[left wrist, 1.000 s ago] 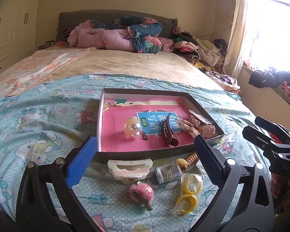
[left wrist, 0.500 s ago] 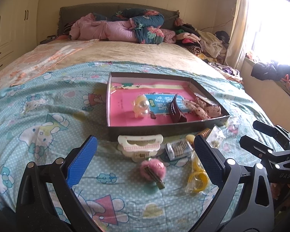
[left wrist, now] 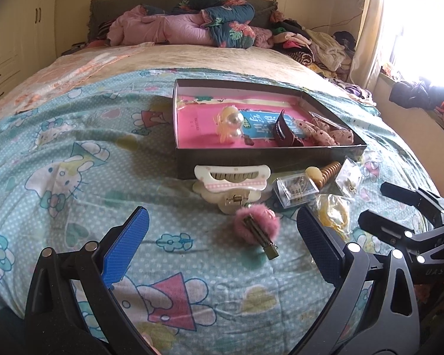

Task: Organize jewelry
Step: 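Grasp the bagged yellow hoop earrings with the right tool while the left tool grasps the pink pom-pom clip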

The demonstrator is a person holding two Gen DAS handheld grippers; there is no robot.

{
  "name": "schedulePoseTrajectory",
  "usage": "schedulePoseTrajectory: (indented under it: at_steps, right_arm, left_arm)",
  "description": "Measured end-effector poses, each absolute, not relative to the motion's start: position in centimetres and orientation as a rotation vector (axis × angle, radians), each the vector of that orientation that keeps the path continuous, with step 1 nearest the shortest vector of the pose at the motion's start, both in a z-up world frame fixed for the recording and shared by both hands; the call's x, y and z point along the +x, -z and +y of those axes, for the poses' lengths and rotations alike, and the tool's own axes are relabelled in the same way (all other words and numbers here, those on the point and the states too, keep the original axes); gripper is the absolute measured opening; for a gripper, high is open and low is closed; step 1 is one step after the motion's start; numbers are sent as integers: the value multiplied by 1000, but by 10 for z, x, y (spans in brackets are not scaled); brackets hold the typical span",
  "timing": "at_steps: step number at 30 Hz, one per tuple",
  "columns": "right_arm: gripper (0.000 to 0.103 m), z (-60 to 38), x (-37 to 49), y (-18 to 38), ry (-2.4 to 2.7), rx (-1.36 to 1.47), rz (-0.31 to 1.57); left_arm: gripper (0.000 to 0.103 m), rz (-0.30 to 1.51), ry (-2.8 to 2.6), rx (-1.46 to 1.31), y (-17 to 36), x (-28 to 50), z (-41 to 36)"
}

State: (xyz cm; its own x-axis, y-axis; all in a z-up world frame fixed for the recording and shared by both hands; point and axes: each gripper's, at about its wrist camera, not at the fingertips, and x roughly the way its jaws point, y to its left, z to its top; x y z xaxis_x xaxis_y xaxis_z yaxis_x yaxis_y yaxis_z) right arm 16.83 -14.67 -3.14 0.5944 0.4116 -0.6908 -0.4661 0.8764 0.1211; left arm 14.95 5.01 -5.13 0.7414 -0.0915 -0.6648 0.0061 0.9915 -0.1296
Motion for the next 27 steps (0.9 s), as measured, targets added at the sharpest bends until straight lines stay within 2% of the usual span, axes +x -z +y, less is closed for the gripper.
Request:
schedulePoseTrajectory:
  at_steps: [12, 16, 18, 21, 27]
  right_arm:
    - [59, -135, 178, 62, -595, -11, 912]
    - [37, -132, 180, 63, -638, 9, 908]
    - [33, -131, 179, 62, -641, 7, 894]
    - [31, -133, 179, 61, -647, 13, 884]
    - [29, -141, 175, 57, -641, 15, 873]
  left_arm:
    - [91, 800, 151, -192, 72, 159, 52]
    - [86, 813, 176, -202, 77, 163, 50]
    - [86, 817, 184, -214, 78, 165, 49]
    - [77, 820, 192, -222, 79, 168, 48]
    - [47, 835, 215, -216, 82, 173, 39]
